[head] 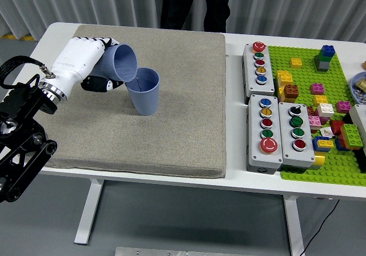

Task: Pick cup pour cup place

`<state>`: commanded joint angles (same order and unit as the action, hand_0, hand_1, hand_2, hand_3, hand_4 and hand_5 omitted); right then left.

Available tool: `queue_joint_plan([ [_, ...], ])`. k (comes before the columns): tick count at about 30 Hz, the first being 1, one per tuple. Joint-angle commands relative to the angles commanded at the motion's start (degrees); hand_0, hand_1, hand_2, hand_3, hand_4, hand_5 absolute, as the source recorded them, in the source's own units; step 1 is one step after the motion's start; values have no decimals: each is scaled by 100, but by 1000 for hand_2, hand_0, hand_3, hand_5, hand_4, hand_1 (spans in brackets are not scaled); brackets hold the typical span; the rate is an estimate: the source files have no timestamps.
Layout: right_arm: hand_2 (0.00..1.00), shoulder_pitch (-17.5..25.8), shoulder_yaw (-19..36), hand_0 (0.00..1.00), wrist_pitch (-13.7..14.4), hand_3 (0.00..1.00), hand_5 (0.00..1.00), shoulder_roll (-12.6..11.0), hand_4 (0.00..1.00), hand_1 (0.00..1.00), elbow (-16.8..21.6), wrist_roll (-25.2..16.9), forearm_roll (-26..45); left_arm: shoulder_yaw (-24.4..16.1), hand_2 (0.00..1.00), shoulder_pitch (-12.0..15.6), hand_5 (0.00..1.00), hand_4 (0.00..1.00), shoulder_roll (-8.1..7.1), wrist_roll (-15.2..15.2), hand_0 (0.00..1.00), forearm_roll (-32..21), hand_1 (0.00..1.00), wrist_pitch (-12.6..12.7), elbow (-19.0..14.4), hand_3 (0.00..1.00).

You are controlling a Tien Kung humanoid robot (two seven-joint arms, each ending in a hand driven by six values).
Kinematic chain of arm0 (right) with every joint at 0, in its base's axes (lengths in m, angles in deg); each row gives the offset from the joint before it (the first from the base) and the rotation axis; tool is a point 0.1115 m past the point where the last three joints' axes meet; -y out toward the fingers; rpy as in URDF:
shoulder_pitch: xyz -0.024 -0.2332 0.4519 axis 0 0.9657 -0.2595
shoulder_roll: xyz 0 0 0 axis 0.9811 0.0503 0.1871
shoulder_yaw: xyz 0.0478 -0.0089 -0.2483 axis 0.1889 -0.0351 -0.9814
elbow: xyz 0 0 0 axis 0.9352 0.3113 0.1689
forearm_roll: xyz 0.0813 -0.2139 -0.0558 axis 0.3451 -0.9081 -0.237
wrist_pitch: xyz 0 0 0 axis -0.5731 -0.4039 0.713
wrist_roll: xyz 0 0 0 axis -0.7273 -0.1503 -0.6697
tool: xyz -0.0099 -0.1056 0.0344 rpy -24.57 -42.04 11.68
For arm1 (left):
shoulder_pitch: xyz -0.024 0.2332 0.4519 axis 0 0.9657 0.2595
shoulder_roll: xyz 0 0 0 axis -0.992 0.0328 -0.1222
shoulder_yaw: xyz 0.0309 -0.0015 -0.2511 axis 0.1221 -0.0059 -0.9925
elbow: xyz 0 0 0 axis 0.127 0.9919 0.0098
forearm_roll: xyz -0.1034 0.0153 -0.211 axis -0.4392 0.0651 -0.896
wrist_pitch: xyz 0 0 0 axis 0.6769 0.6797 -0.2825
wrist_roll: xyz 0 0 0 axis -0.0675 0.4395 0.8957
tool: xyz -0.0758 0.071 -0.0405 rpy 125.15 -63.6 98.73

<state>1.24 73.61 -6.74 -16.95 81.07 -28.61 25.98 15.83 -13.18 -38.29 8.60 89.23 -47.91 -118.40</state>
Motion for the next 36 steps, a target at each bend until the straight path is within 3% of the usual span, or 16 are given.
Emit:
queue_joint_plan([
  [17,683,-26,23,679,26,640,173,7,439,675,0,-13,63,242,578,-231,15,609,-214,121,552,0,525,8,17,571],
  [26,684,-42,-19,681,27,641,173,-9,438,676,0,-29,124,472,577,-376,5,602,-423,248,552,0,525,14,22,570],
  [36,694,-40,-12,679,63,643,178,6,437,680,0,-32,181,662,581,-486,2,602,-524,287,558,0,526,-129,50,570],
])
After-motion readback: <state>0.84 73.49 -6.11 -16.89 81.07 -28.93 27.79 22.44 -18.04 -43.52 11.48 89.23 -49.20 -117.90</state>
